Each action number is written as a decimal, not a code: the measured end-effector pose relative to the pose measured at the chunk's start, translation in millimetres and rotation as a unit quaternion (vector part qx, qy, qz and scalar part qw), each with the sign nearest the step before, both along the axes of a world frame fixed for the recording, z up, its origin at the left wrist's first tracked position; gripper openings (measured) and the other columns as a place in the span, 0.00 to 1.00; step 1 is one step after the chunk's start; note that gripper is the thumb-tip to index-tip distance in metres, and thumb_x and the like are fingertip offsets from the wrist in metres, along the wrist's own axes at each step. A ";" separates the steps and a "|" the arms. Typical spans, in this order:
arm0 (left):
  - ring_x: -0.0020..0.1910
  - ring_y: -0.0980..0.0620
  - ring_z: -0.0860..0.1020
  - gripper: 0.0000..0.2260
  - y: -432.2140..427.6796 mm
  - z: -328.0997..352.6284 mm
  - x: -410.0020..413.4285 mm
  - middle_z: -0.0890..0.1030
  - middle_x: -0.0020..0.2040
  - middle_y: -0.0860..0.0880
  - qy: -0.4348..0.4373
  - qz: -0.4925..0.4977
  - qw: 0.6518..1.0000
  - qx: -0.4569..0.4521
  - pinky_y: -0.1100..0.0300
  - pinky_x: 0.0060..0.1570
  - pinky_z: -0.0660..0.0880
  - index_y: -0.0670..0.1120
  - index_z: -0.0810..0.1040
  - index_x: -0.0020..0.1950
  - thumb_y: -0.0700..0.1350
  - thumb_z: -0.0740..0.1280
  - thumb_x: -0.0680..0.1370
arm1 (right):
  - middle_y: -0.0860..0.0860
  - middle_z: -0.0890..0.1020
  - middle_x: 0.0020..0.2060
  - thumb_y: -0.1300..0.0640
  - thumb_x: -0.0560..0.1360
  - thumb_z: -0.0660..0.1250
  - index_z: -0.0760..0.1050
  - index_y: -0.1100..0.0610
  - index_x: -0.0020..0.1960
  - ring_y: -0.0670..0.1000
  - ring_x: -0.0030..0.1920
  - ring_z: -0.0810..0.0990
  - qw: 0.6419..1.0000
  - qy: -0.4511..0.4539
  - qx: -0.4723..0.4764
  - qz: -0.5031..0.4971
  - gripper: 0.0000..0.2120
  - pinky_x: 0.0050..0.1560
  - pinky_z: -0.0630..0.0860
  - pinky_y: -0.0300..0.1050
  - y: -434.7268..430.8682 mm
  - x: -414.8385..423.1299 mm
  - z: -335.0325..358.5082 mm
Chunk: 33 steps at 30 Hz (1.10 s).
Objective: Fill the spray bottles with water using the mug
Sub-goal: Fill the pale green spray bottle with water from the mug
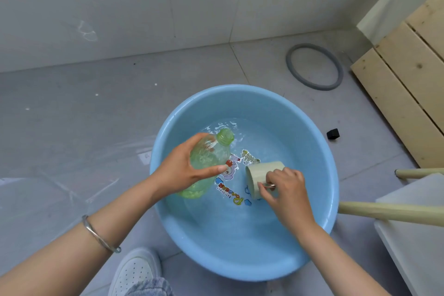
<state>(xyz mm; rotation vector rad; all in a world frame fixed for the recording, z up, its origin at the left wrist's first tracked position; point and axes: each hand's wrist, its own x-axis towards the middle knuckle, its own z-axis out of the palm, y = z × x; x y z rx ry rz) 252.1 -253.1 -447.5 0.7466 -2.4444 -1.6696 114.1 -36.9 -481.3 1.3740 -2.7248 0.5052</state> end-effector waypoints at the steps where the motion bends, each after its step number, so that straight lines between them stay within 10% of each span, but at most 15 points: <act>1: 0.56 0.70 0.75 0.27 -0.5 1.2 -1.2 0.78 0.55 0.69 0.000 0.004 1.000 -0.002 0.77 0.55 0.66 0.65 0.71 0.57 0.69 0.73 0.61 | 0.45 0.70 0.26 0.51 0.70 0.65 0.66 0.53 0.31 0.48 0.35 0.66 1.000 -0.008 -0.004 0.010 0.12 0.42 0.59 0.42 -1.8 3.4 -1.6; 14: 0.59 0.64 0.75 0.34 -4.4 -5.8 0.1 0.79 0.58 0.62 0.005 0.023 1.000 -0.009 0.69 0.61 0.68 0.57 0.73 0.62 0.70 0.71 0.60 | 0.40 0.68 0.26 0.50 0.68 0.67 0.64 0.49 0.31 0.41 0.35 0.64 0.971 -0.212 -0.041 0.105 0.13 0.47 0.59 0.31 -13.1 66.9 -1.7; 22: 0.58 0.66 0.76 0.30 -7.3 -3.3 0.3 0.79 0.56 0.65 0.012 0.032 0.999 -0.008 0.69 0.60 0.69 0.62 0.72 0.59 0.70 0.71 0.61 | 0.50 0.70 0.24 0.51 0.62 0.76 0.69 0.54 0.27 0.48 0.31 0.71 0.799 -0.545 -0.211 -0.142 0.16 0.36 0.69 0.41 6.4 41.9 26.7; 33: 0.56 0.70 0.75 0.26 4.7 -0.4 1.0 0.77 0.55 0.70 0.001 -0.008 1.000 -0.005 0.77 0.55 0.67 0.66 0.70 0.56 0.67 0.75 0.63 | 0.48 0.75 0.24 0.55 0.64 0.70 0.70 0.52 0.25 0.43 0.30 0.78 0.770 -0.436 -0.425 -0.192 0.13 0.39 0.74 0.30 5.8 5.3 115.9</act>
